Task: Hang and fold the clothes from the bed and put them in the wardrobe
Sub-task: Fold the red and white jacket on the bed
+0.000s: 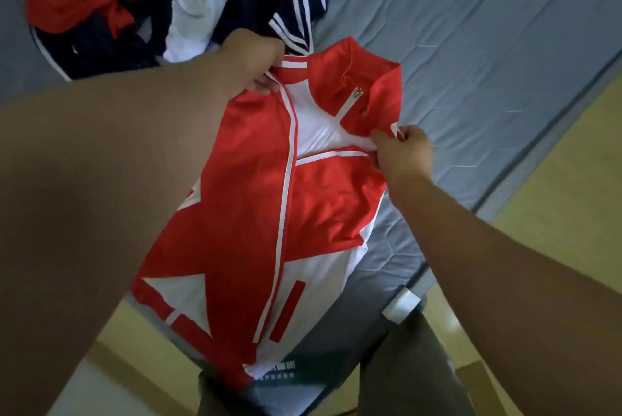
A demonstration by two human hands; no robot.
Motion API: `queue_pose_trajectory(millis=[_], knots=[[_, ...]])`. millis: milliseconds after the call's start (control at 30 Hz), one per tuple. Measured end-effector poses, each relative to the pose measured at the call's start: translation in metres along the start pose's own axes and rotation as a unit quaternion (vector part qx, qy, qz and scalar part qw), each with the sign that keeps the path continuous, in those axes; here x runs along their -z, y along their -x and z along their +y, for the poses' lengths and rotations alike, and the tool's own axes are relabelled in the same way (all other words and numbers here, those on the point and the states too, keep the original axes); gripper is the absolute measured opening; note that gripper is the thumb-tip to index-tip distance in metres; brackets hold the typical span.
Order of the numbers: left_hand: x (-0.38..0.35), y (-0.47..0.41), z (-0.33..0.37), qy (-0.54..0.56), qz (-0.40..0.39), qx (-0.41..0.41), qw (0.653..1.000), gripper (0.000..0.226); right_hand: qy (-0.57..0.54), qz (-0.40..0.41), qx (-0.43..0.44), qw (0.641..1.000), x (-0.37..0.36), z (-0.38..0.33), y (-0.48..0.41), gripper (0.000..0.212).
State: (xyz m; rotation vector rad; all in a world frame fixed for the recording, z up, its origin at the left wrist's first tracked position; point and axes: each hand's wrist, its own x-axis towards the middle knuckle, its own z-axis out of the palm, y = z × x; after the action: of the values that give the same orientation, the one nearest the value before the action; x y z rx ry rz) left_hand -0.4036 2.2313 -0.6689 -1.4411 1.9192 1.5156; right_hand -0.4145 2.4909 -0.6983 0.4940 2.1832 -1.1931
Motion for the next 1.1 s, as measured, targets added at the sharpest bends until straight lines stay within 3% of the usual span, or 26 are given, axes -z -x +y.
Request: queue_pose_trajectory(millis=[100, 167, 233, 367, 500, 700, 867, 933, 1000, 1100], knots=[[0.035, 0.032, -0.036, 0.122, 0.025, 0.028, 0.992, 0.016, 0.147, -0.084, 0.091, 0.981, -0.011, 0.023, 0.068, 0.023], [0.058, 0.055, -0.067, 0.136, 0.041, 0.039, 0.989, 0.014, 0.238, -0.168, 0.135, 0.947, -0.023, 0.044, 0.116, 0.025], [0.082, 0.077, -0.104, 0.113, 0.039, 0.041, 0.992, 0.009, 0.326, -0.247, 0.167, 0.897, -0.040, 0.065, 0.160, 0.029], [0.128, 0.111, -0.192, 0.050, 0.095, 0.052, 0.993, 0.036, 0.448, -0.327, 0.231, 0.800, -0.084, 0.107, 0.222, 0.011], [0.151, 0.134, -0.284, -0.034, 0.113, 0.066, 0.991, 0.042, 0.523, -0.369, 0.240, 0.730, -0.133, 0.151, 0.260, 0.031], [0.143, 0.131, -0.361, -0.078, 0.131, 0.041, 0.987, 0.040, 0.574, -0.359, 0.191, 0.710, -0.173, 0.193, 0.272, 0.042], [0.143, 0.124, -0.357, -0.065, 0.148, -0.027, 0.986, 0.042, 0.585, -0.364, 0.212, 0.693, -0.180, 0.195, 0.259, 0.045], [0.141, 0.125, -0.353, -0.023, 0.156, -0.002, 0.987, 0.043, 0.594, -0.368, 0.222, 0.680, -0.179, 0.194, 0.257, 0.049], [0.137, 0.131, -0.354, 0.007, 0.159, 0.071, 0.985, 0.062, 0.613, -0.374, 0.226, 0.658, -0.174, 0.191, 0.256, 0.053], [0.126, 0.144, -0.360, -0.025, 0.099, 0.153, 0.983, 0.092, 0.621, -0.405, 0.211, 0.637, -0.167, 0.184, 0.255, 0.053]])
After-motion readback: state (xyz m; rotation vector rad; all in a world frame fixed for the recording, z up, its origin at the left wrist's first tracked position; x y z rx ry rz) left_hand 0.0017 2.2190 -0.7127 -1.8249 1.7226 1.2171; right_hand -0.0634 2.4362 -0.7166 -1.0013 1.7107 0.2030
